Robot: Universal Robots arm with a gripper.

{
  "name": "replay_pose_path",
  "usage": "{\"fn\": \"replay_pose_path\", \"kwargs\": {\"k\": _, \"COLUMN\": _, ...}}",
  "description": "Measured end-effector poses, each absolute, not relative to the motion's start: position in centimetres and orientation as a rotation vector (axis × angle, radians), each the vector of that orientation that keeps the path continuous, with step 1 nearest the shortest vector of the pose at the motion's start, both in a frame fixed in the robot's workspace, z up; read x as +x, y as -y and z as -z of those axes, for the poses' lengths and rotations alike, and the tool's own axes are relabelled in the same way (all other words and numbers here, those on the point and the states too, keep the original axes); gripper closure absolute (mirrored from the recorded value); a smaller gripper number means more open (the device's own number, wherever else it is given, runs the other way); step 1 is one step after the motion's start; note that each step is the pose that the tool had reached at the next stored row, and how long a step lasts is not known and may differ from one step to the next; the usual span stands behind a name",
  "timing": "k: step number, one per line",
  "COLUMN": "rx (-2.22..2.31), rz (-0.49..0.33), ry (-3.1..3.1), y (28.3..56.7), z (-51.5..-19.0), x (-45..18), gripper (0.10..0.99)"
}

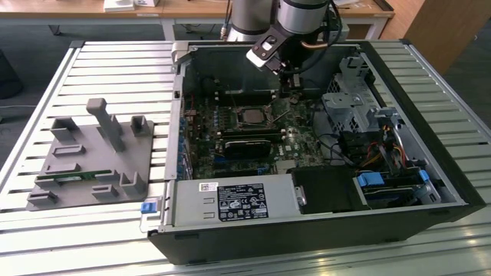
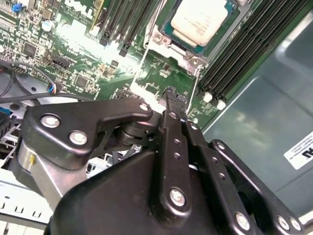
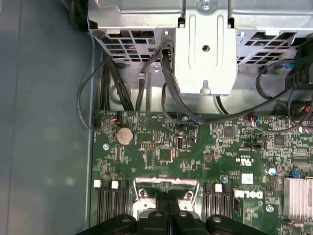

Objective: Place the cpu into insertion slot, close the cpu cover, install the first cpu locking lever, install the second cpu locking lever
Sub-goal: 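Close the cpu cover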

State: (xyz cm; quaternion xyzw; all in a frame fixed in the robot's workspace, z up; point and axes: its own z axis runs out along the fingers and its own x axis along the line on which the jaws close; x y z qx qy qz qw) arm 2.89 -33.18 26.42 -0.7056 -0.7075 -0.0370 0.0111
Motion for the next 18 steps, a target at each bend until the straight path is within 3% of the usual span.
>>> {"fn": "replay_pose_path", "kwargs": {"k": 18, "rx": -2.207, "rz": 0.115, "ry": 2.202, "y": 33.0, "z": -25.9, "x": 5.2, "gripper": 0.98}}
